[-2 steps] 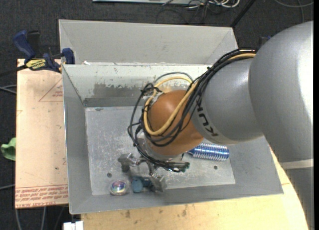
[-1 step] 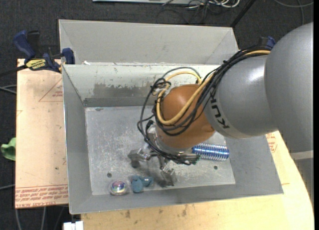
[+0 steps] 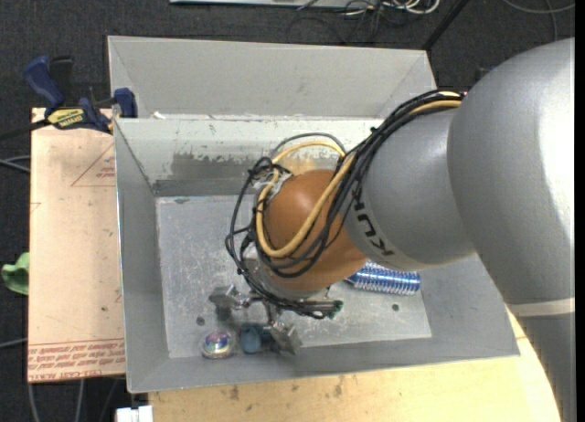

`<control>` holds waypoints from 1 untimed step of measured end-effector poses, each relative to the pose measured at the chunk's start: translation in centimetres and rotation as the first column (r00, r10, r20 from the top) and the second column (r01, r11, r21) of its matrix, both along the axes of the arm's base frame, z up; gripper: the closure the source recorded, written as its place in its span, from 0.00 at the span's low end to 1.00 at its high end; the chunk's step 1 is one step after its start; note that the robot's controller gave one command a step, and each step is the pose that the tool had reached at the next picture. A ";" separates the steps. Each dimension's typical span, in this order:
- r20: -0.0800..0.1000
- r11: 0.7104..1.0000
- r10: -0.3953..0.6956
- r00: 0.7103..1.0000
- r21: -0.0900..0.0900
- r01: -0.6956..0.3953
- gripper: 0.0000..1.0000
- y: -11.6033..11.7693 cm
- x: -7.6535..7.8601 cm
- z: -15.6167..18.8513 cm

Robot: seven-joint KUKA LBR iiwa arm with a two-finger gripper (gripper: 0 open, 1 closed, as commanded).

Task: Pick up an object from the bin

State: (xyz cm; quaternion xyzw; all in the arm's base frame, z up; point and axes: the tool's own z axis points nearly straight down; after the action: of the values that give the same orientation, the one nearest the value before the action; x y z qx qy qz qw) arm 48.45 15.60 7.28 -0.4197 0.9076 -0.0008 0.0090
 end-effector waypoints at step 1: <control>-0.015 1.000 -0.008 1.000 -0.004 0.008 1.00 -0.2 -0.4 -0.3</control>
Offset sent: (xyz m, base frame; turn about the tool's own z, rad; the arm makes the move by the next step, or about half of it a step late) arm 0.0000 0.0000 0.0000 0.0000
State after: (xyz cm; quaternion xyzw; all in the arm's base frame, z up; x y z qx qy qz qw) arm 48.09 15.36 7.02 -0.4162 0.9093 0.0008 0.0014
